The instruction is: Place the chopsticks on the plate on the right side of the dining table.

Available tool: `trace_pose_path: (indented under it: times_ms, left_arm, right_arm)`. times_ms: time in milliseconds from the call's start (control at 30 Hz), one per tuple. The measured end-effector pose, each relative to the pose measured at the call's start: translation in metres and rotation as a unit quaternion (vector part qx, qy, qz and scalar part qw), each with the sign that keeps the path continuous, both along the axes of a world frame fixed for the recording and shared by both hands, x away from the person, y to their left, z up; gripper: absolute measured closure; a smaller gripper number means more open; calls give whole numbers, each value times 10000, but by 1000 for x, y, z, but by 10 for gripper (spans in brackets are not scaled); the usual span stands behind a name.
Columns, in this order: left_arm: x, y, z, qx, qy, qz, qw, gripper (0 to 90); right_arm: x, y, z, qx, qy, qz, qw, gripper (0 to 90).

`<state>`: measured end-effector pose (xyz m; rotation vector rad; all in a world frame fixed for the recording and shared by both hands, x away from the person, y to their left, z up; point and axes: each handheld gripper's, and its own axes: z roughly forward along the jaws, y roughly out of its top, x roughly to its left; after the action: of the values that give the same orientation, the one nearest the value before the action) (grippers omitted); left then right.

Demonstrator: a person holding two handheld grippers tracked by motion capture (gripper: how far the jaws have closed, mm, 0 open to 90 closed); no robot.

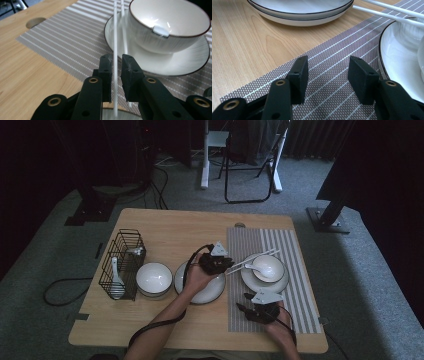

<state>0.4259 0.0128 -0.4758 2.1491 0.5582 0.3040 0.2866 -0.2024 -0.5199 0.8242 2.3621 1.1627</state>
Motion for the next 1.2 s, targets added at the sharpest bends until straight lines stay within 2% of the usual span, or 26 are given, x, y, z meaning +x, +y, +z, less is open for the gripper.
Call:
trace_pose_path:
  times_ms: [300, 867, 967, 1200]
  left_arm:
    - [1, -1, -6, 247, 134, -39, 9996, 817]
    - [6, -7, -9, 461, 244, -67, 9986, 817]
    - [8, -9, -10, 568, 266, -68, 9980, 817]
    - [9, -14, -11, 644, 297, -119, 9974, 859]
  right_arm:
    - [0, 1, -1, -7, 7, -1, 10000, 505]
    - [0, 1, -1, 9, -5, -9, 10000, 502]
    - [0, 1, -1, 6, -6, -6, 10000, 501]
    - [0, 0, 0, 7, -8, -13, 10000, 502]
